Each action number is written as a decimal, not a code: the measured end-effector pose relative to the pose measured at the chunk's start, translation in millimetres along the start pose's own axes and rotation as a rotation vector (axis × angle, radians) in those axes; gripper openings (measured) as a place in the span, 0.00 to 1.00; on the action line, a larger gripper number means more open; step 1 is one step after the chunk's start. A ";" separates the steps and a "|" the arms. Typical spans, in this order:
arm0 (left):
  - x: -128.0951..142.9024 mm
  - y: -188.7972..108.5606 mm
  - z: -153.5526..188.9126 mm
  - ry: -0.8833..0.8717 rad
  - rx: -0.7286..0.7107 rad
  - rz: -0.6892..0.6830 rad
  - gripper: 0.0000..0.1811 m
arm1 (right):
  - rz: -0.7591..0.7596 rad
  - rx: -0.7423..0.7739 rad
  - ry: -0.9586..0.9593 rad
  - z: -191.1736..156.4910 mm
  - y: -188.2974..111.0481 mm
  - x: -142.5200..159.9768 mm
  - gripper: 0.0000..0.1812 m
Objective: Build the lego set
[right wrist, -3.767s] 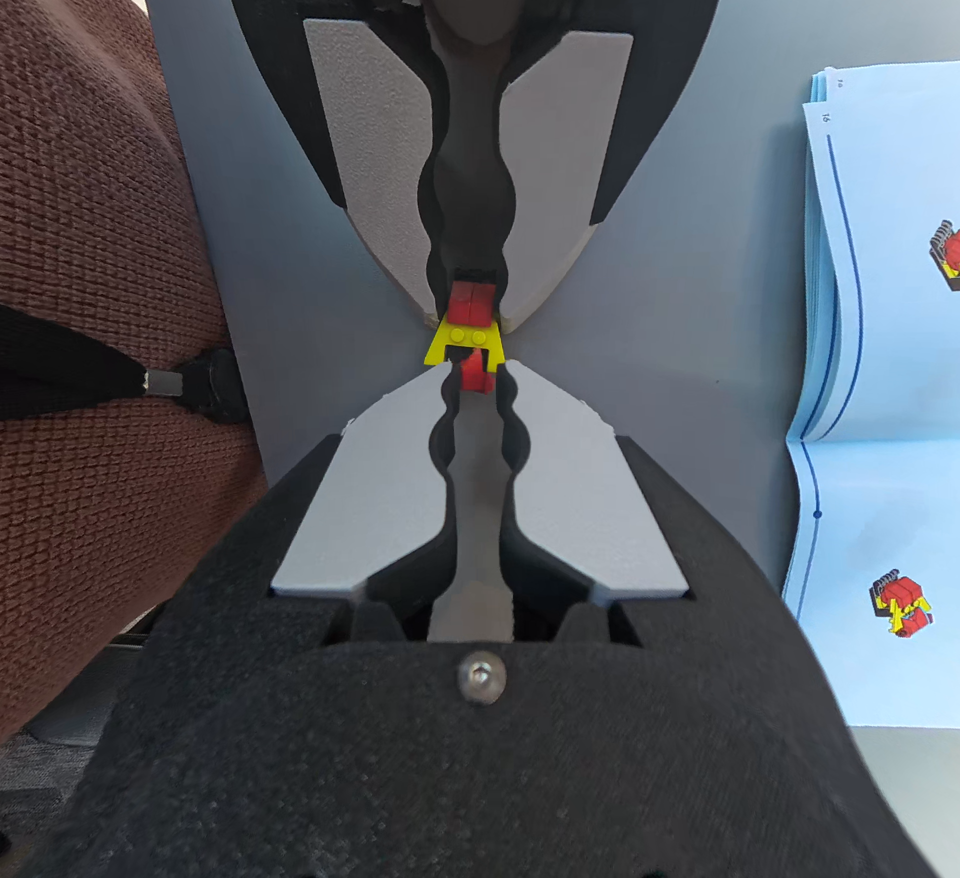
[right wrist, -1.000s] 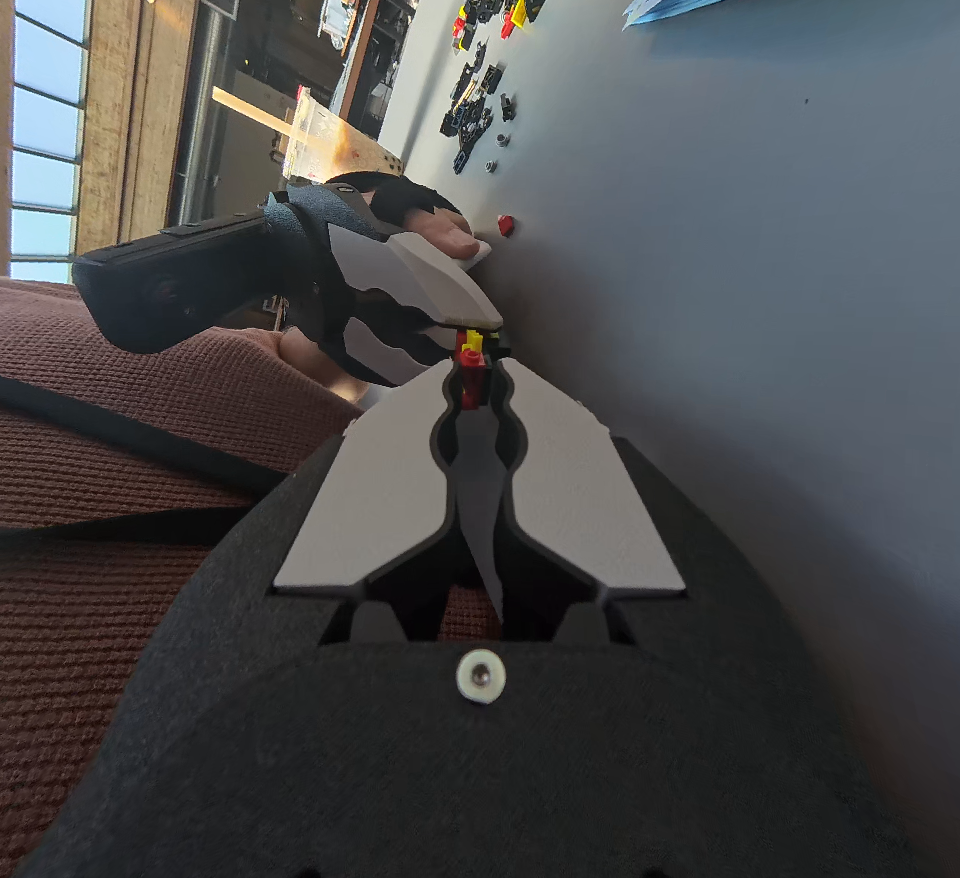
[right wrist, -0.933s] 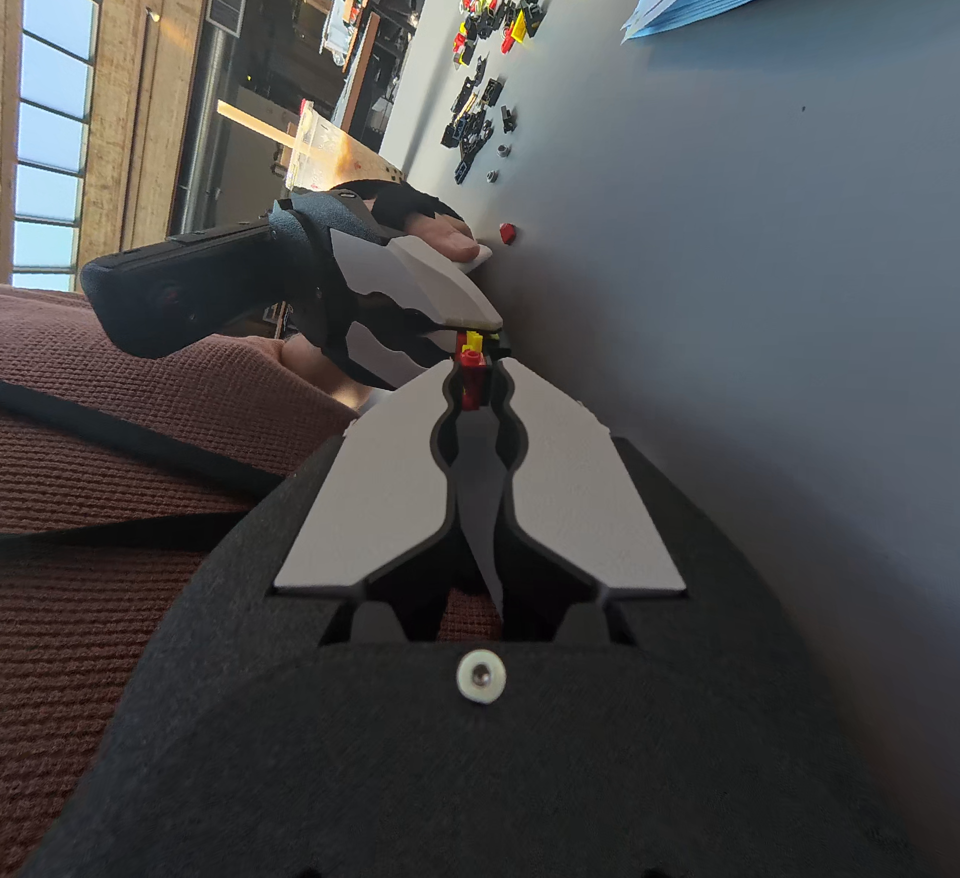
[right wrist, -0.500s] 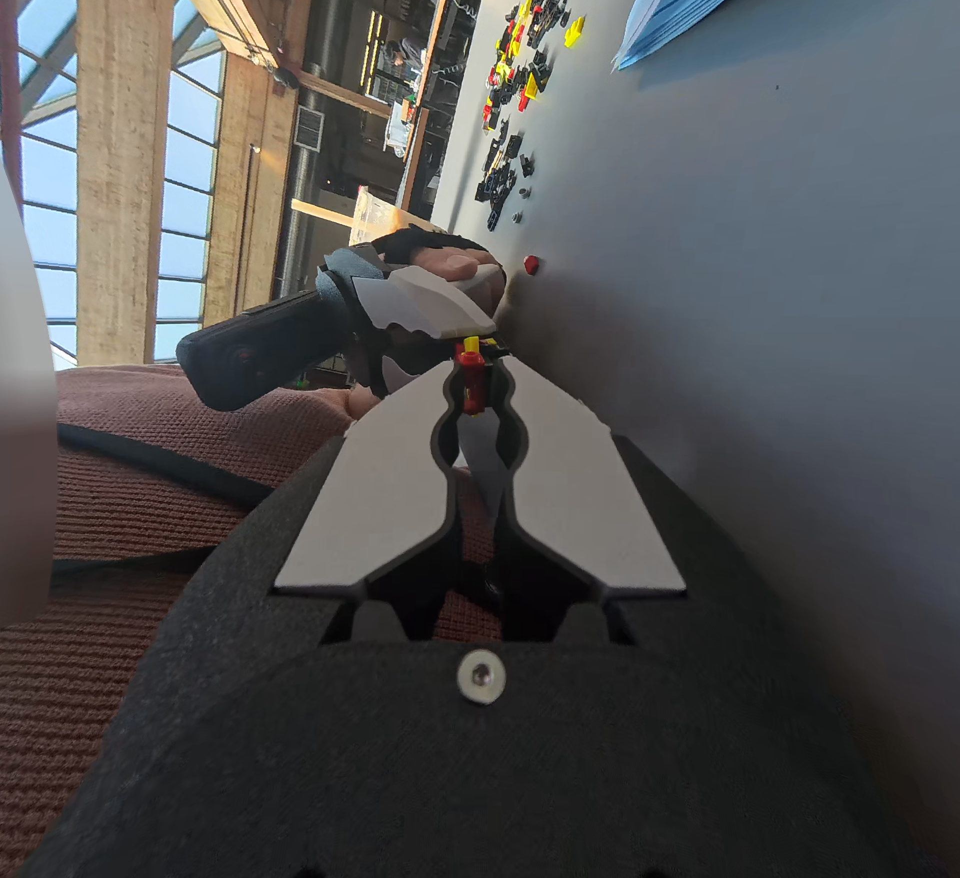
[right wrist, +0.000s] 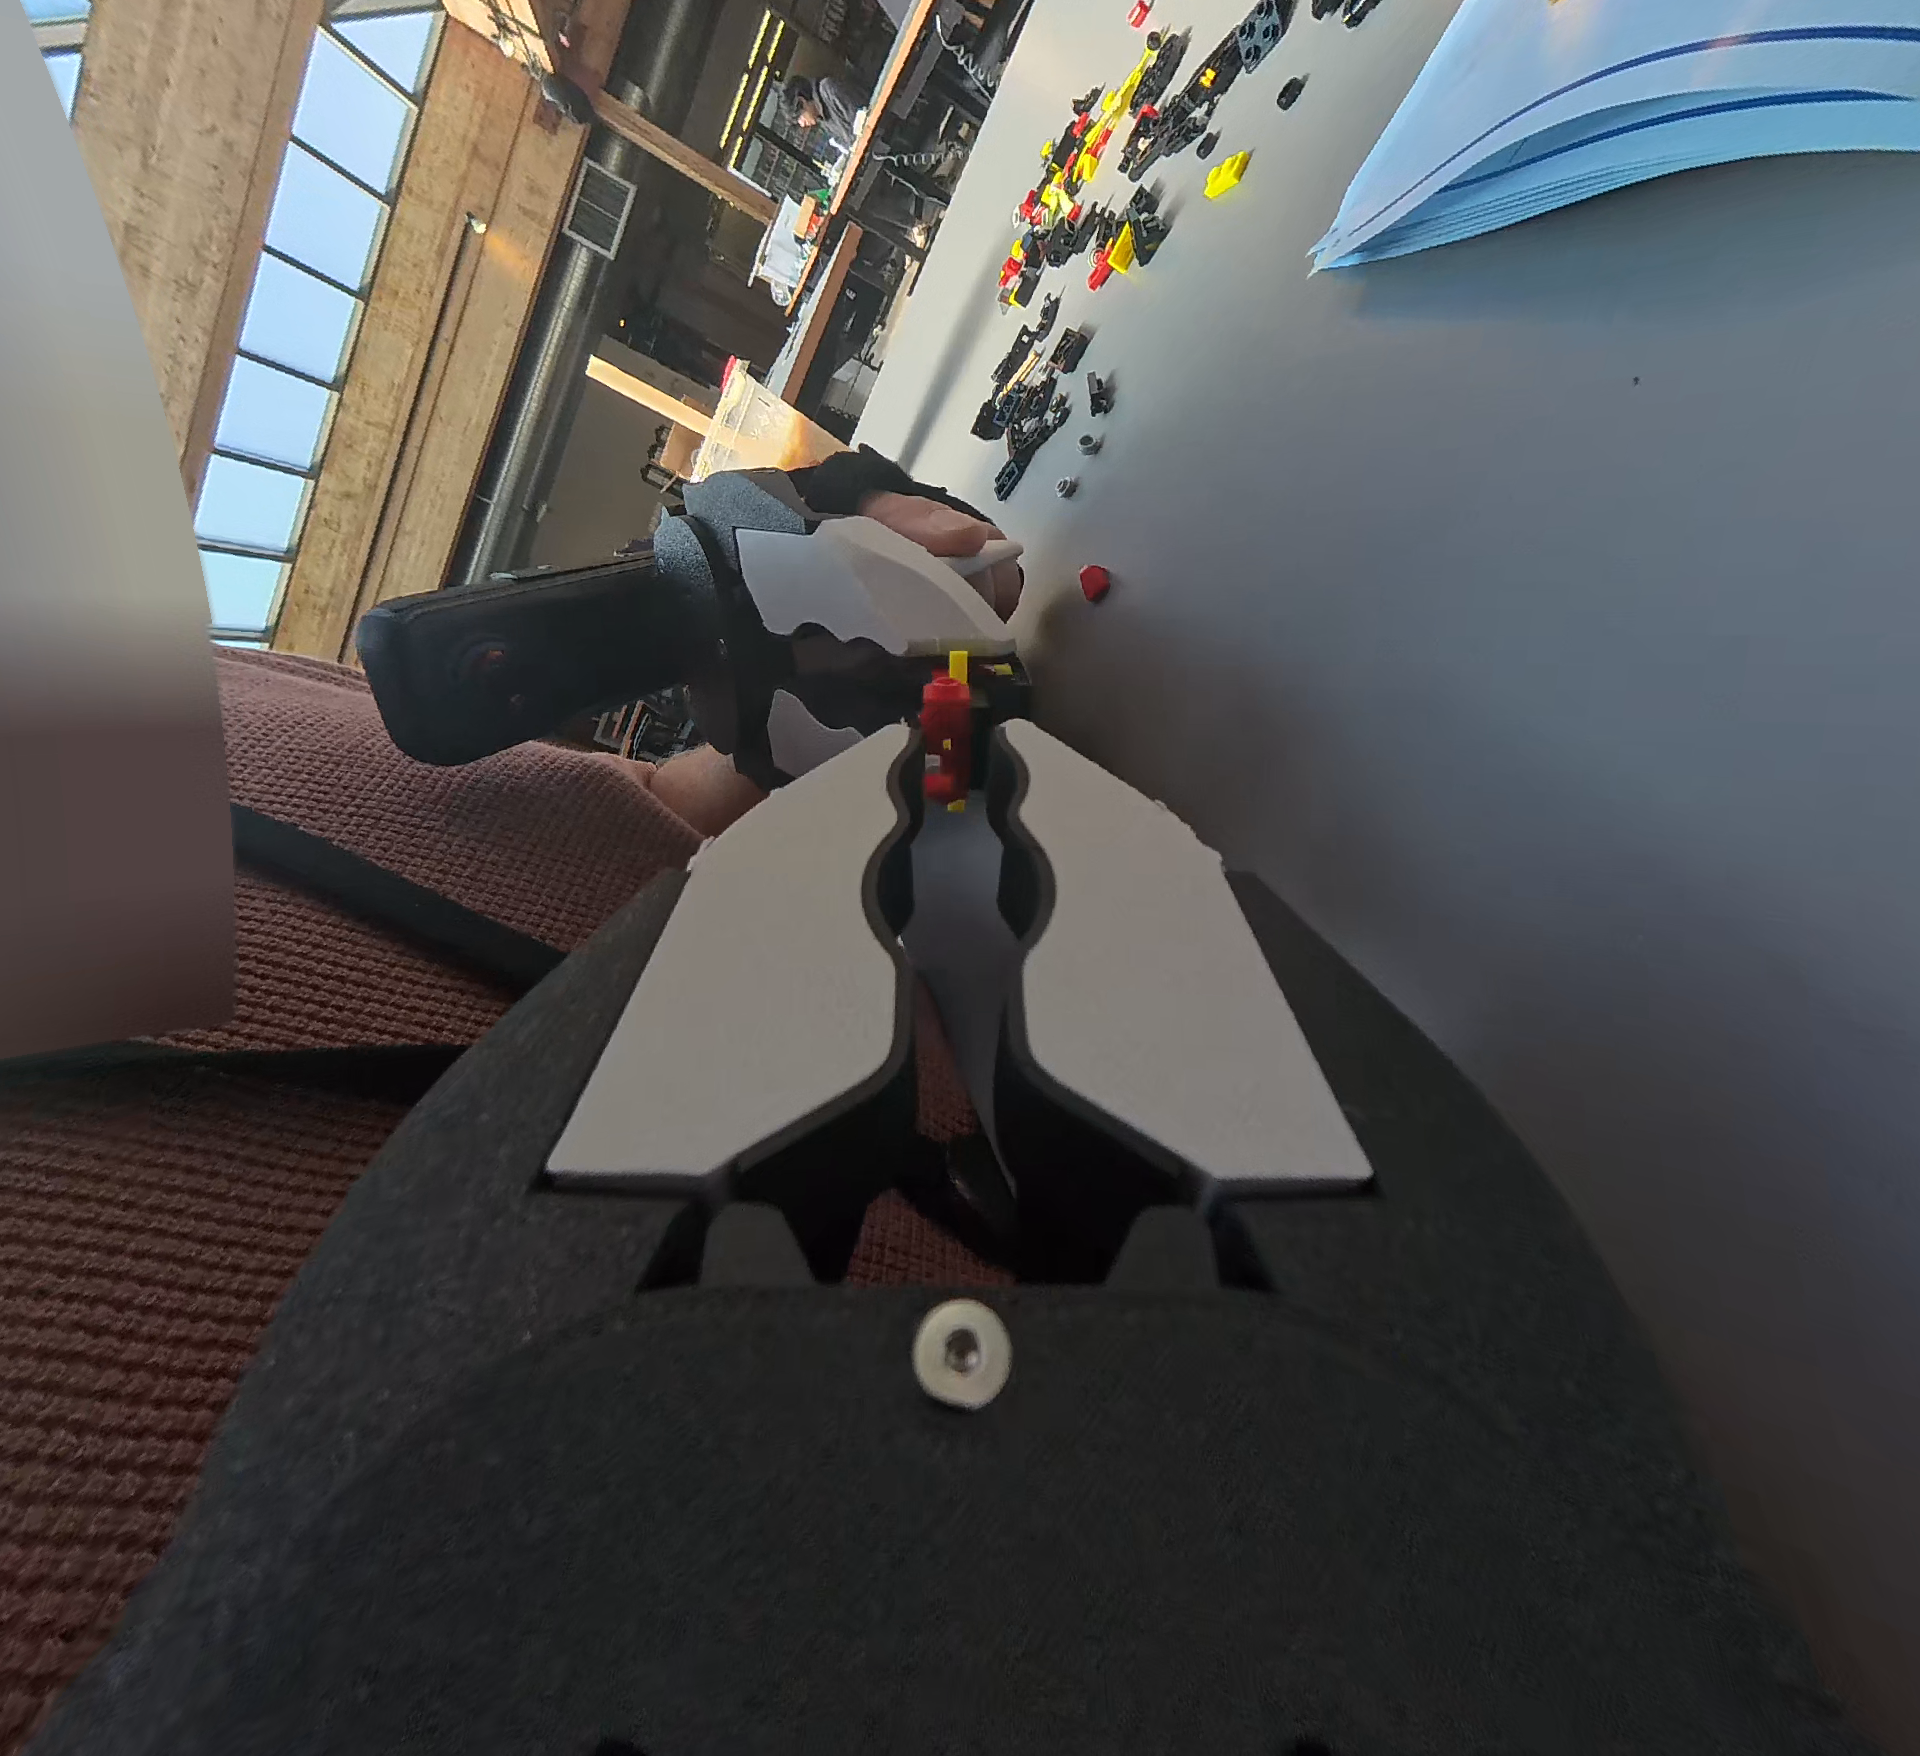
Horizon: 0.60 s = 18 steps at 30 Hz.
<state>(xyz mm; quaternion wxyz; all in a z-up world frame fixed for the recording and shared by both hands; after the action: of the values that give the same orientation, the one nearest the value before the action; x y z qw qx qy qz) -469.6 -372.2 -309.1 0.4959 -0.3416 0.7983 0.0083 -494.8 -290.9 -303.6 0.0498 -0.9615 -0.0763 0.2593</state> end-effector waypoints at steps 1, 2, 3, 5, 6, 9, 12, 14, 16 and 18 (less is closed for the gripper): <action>0.0 0.1 0.1 -0.007 0.003 -0.001 0.10 | 0.001 0.003 0.003 0.1 0.0 0.0 0.06; 0.1 0.1 0.1 -0.007 0.003 -0.001 0.10 | 0.004 0.003 0.004 0.3 0.1 -0.1 0.06; 0.3 0.5 0.6 -0.008 0.007 -0.006 0.10 | 0.004 0.005 0.010 1.0 0.2 0.1 0.06; 0.8 1.6 1.9 -0.023 0.022 -0.018 0.10 | 0.011 0.003 0.021 2.5 0.0 0.3 0.06; 0.8 2.2 2.7 -0.040 0.032 -0.022 0.10 | 0.012 0.001 0.030 3.0 -0.1 0.9 0.06; 2.1 4.8 4.9 -0.096 0.073 -0.061 0.10 | 0.022 0.000 0.063 6.1 -0.9 2.2 0.06; 3.7 6.7 6.0 -0.158 0.117 -0.093 0.10 | 0.024 -0.002 0.091 8.5 -1.5 3.6 0.07; 4.6 7.5 6.0 -0.197 0.136 -0.108 0.10 | 0.036 -0.009 0.117 9.7 -2.1 3.3 0.07; 5.6 8.4 7.4 -0.245 0.162 -0.134 0.10 | 0.037 -0.009 0.134 11.2 -2.6 4.2 0.09; 6.6 9.4 8.5 -0.282 0.179 -0.166 0.10 | 0.032 0.000 0.136 11.6 -3.1 5.5 0.11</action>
<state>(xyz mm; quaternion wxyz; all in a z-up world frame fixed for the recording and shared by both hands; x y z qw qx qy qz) -469.9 -365.6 -321.7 0.6303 -0.3563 0.6875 -0.0561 -496.3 -286.3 -315.9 0.0506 -0.9780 -0.0571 0.1939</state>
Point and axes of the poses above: each gripper's, where its closed fingertips meet, y out along the fingers, x out of its underside, z = x × y across the jaws, the point moved 4 cm from there along -y, back along the fingers, and after that the axes turned 1 degree about z, right-handed, at the moved point
